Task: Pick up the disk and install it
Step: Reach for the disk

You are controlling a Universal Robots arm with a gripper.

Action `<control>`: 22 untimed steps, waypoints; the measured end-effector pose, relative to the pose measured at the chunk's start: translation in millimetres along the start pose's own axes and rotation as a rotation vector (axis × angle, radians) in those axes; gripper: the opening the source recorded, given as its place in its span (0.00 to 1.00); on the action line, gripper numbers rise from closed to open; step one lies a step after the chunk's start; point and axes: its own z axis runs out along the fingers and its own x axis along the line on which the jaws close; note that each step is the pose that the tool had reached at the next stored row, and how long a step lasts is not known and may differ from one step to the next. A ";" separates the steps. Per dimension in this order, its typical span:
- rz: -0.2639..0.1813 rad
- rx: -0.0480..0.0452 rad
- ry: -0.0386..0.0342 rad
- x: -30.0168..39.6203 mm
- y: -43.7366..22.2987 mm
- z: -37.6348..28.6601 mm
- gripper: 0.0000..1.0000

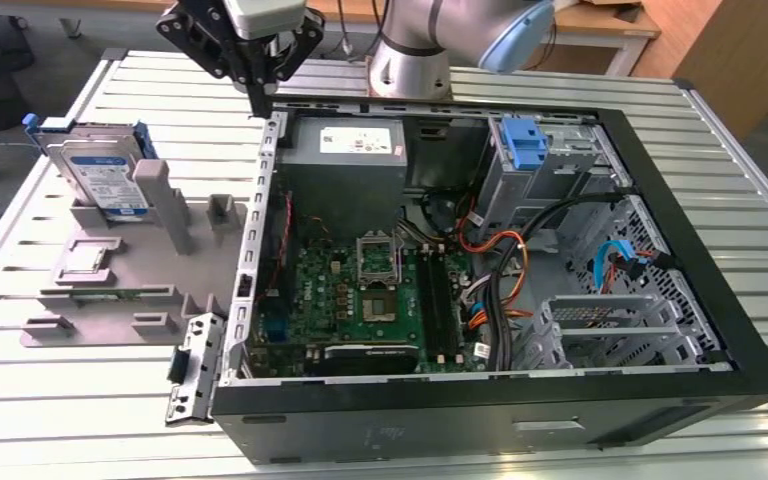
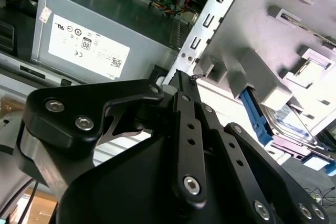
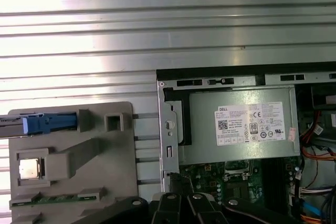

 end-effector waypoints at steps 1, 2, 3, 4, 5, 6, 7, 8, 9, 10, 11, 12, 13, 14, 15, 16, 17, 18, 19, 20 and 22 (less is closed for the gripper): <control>0.000 0.0000 0.0000 0.1 0.0 0.0 0.10; 0.000 -0.0001 0.0000 0.2 0.0 0.0 0.10; 0.000 -0.0001 0.0000 0.3 0.0 0.0 0.10; 0.000 0.0000 0.0000 0.4 0.0 0.0 0.10; 0.000 0.0000 0.0000 0.5 -0.1 0.0 0.10; 0.000 0.0000 0.0022 0.6 -0.1 0.1 0.10; 0.000 0.0005 0.0087 0.6 -0.1 0.3 0.10; 0.001 0.0013 0.0175 0.6 -0.1 0.4 0.10; 0.002 0.0025 0.0310 0.6 -0.1 0.7 0.10; 0.002 0.0032 0.0432 0.6 -0.1 0.9 0.10; 0.002 0.0034 0.0456 0.7 -0.1 0.9 0.10; 0.002 0.0035 0.0457 0.7 -0.1 0.9 0.10; 0.003 0.0035 0.0460 0.7 -0.1 0.9 0.10; 0.002 0.0036 0.0462 0.7 -0.1 0.9 0.10; 0.002 0.0036 0.0463 0.6 -0.1 0.8 0.10; 0.002 0.0036 0.0464 0.6 -0.1 0.9 0.10; 0.002 0.0036 0.0465 0.6 -0.1 0.9 0.10; 0.002 0.0036 0.0467 0.6 -0.1 0.9 0.10; 0.002 0.0036 0.0467 0.8 -0.1 0.9 0.10; 0.002 0.0037 0.0467 1.5 -0.2 0.8 0.10; 0.002 0.0036 0.0466 3.9 -0.4 0.8 0.10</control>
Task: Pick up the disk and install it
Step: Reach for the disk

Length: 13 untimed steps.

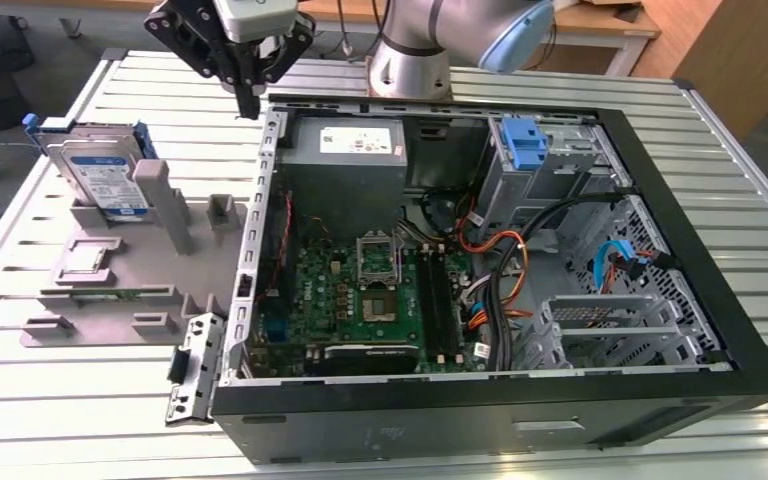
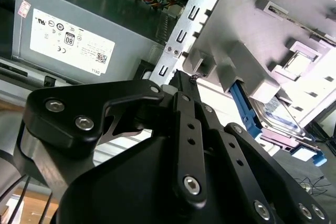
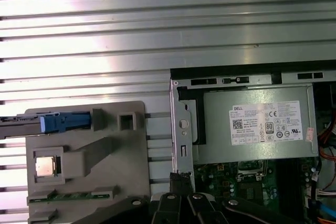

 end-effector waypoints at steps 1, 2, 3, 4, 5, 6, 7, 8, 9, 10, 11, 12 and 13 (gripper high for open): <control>0.000 0.0000 0.0000 1.4 -0.1 0.0 0.10; 0.000 0.0000 0.0001 2.9 -0.2 0.1 0.10; 0.000 0.0000 0.0000 4.5 -0.3 0.1 0.10; 0.000 -0.0001 0.0000 6.2 -0.5 0.2 0.10; 0.000 -0.0001 0.0000 7.9 -0.6 0.2 0.10; 0.000 0.0000 0.0000 9.8 -0.8 0.2 0.10; 0.000 -0.0001 0.0000 11.8 -0.9 0.3 0.10; 0.000 -0.0001 0.0000 13.7 -1.1 0.3 0.10; 0.000 -0.0001 0.0000 15.5 -1.2 0.3 0.10; 0.000 -0.0001 0.0000 17.4 -1.4 0.3 0.10; 0.000 -0.0001 0.0000 19.3 -1.5 0.3 0.10; 0.000 0.0000 0.0000 21.5 -1.7 0.3 0.10; 0.000 -0.0001 0.0000 23.8 -1.8 0.4 0.10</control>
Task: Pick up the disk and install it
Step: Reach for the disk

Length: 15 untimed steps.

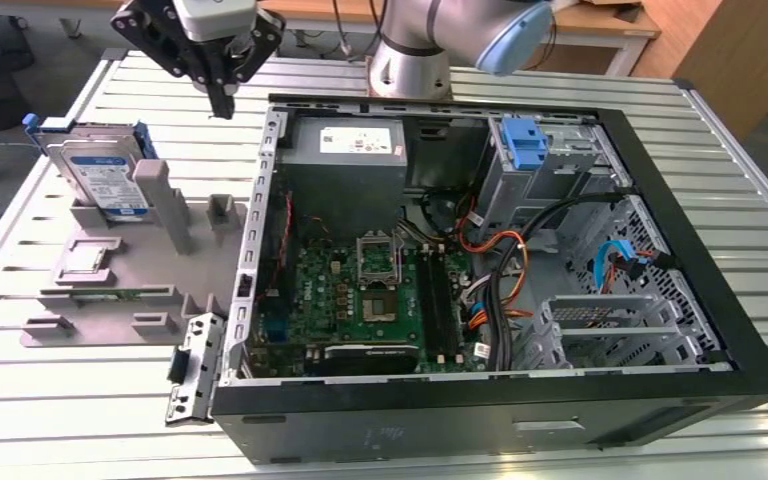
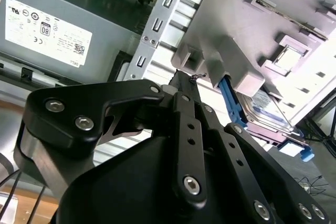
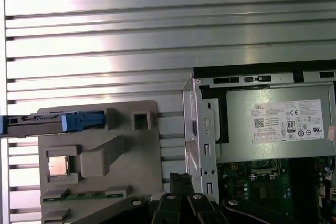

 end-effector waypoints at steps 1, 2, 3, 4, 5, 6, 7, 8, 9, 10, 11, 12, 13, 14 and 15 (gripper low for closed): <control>0.000 0.0001 0.0000 2.2 -0.2 0.0 0.10; 0.000 0.0000 0.0001 4.5 -0.4 0.0 0.10; 0.000 0.0001 0.0000 6.7 -0.5 0.0 0.10; 0.000 0.0000 0.0000 9.0 -0.7 0.1 0.10; 0.000 0.0001 0.0000 11.2 -0.9 0.1 0.10; 0.000 0.0001 0.0001 13.6 -1.0 0.1 0.10; 0.000 0.0000 0.0000 15.8 -1.2 0.1 0.10; 0.000 0.0000 0.0000 18.0 -1.4 0.2 0.10; 0.000 0.0001 0.0001 20.1 -1.6 0.1 0.10; 0.000 0.0000 0.0000 22.4 -1.7 0.1 0.10; 0.000 0.0001 0.0001 24.6 -1.9 0.1 0.10; 0.000 0.0000 0.0001 26.7 -2.1 0.2 0.10; 0.000 0.0001 0.0000 28.9 -2.2 0.2 0.10; 0.000 0.0000 0.0000 31.0 -2.4 0.2 0.10; 0.000 0.0000 0.0000 33.1 -2.6 0.2 0.10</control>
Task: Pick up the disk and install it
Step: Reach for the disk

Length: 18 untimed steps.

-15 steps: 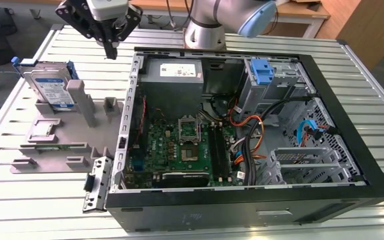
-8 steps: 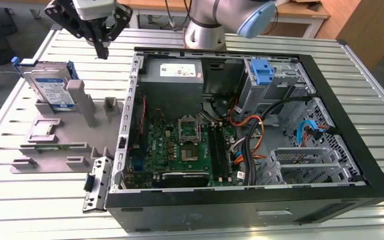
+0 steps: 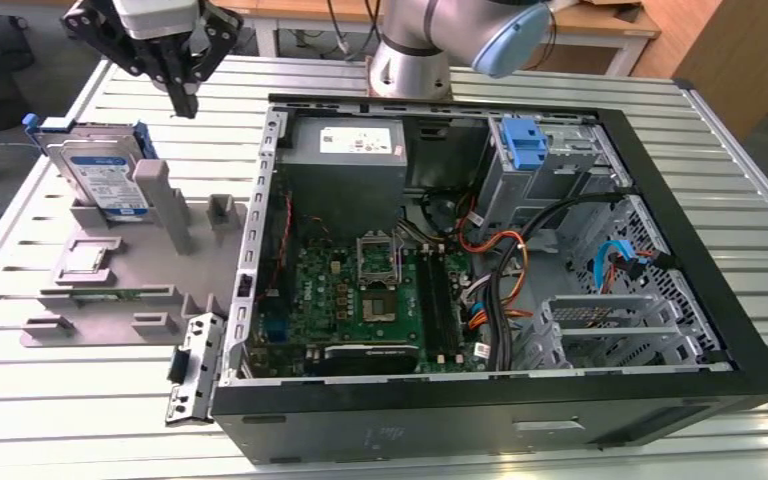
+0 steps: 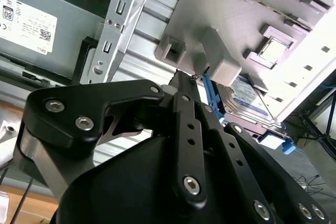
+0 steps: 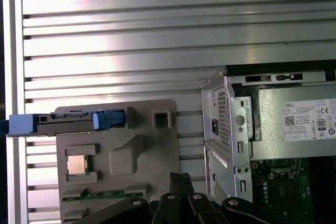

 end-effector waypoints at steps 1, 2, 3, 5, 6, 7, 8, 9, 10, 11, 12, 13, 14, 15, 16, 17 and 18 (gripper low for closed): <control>0.000 0.0000 0.0001 2.1 -0.2 0.0 0.10; 0.000 0.0000 0.0000 4.3 -0.3 0.0 0.10; 0.000 0.0000 0.0000 6.5 -0.5 0.0 0.10; 0.000 0.0000 0.0000 10.8 -0.8 0.0 0.10; 0.000 0.0000 0.0000 13.1 -1.0 0.0 0.10; 0.000 0.0000 0.0000 15.5 -1.2 0.0 0.10; 0.000 0.0000 0.0000 17.8 -1.4 0.0 0.10; 0.000 0.0000 0.0000 20.3 -1.6 0.0 0.10; 0.000 0.0000 0.0000 22.7 -1.8 0.1 0.10; 0.000 0.0000 0.0000 25.3 -2.0 0.1 0.10; 0.000 0.0000 -0.0001 27.8 -2.1 0.1 0.10; 0.000 -0.0001 -0.0001 30.2 -2.3 0.1 0.10; 0.000 0.0000 0.0000 32.7 -2.5 0.1 0.10; 0.000 0.0000 -0.0001 35.1 -2.7 0.1 0.10; 0.000 0.0000 -0.0001 37.6 -2.9 0.1 0.10; 0.000 0.0000 -0.0001 40.3 -3.1 0.1 0.10; 0.000 0.0000 -0.0002 42.8 -3.3 0.2 0.10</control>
